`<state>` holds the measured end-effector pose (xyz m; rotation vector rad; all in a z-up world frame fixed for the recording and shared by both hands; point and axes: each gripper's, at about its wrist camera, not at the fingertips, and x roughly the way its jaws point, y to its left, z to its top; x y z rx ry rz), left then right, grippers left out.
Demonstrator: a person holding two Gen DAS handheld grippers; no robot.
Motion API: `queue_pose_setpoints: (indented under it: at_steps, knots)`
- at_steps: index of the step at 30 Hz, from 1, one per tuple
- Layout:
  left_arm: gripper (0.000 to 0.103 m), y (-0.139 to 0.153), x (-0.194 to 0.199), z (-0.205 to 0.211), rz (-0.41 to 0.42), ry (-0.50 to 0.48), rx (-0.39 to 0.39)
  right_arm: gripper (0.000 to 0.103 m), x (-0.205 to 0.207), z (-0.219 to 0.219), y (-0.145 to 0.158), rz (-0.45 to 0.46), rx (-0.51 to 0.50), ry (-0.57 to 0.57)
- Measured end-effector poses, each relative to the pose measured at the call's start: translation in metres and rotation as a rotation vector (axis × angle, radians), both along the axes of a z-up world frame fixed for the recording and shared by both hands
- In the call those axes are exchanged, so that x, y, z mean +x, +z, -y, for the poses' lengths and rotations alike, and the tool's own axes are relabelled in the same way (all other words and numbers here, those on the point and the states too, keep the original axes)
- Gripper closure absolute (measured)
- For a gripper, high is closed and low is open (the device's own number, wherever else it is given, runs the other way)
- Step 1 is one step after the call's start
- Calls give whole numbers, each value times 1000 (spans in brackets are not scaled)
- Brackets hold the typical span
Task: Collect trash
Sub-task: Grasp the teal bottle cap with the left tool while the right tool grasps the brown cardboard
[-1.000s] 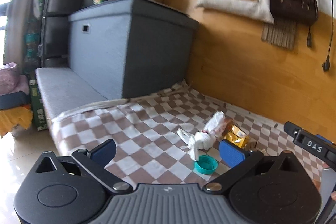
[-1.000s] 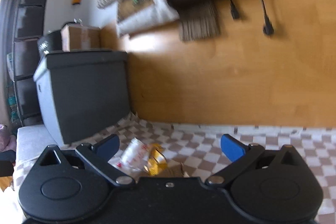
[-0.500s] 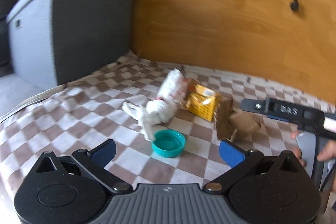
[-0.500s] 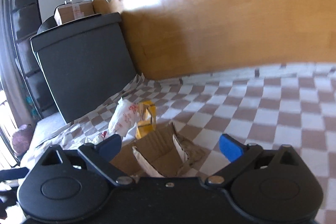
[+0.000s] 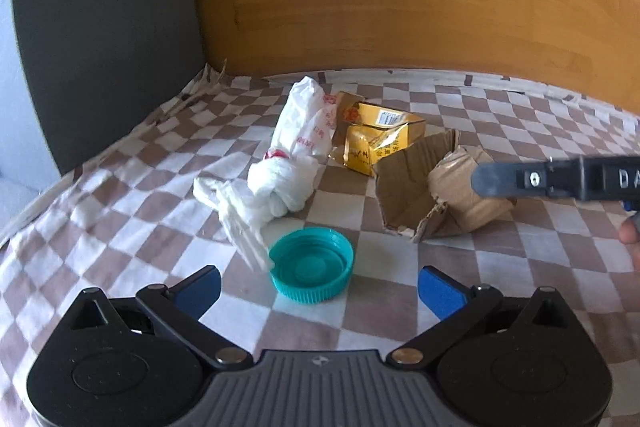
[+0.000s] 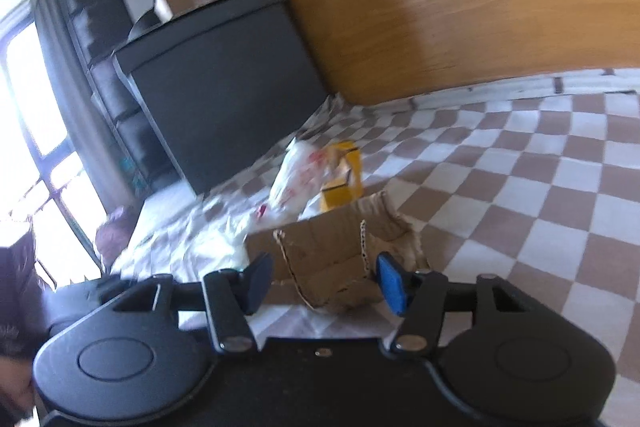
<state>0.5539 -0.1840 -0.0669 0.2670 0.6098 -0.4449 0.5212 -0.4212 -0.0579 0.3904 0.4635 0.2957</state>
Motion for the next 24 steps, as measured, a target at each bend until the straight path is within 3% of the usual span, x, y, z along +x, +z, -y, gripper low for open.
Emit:
queue_pose_setpoints:
  at_steps: [5,8,10,15,17,19,21,24]
  knots:
    - [2,-3,14,7,-26,4,10,51,2,-10,3,-20,-68,-13]
    - [10,-6,21,12,-43,13,19,51,3,-15,4,-11,-87,-35]
    - [13,-6,23,13,-42,17,9,45,4,-18,3,-8,-102,-69]
    - [18,-8,31,12,-68,46,-41,45,13,-19,-1,-39,-97,-75]
    - [20,-9,33,11,-65,55,-54,34,15,-19,-2,-51,-92,-90]
    - [27,-10,33,11,-60,69,-65,30,18,-19,-3,-72,-81,-109]
    - [35,-9,32,10,-53,77,-72,32,20,-17,-5,-85,-50,-111]
    - [46,-9,29,7,-50,88,-89,52,20,-15,-6,-85,-10,-107]
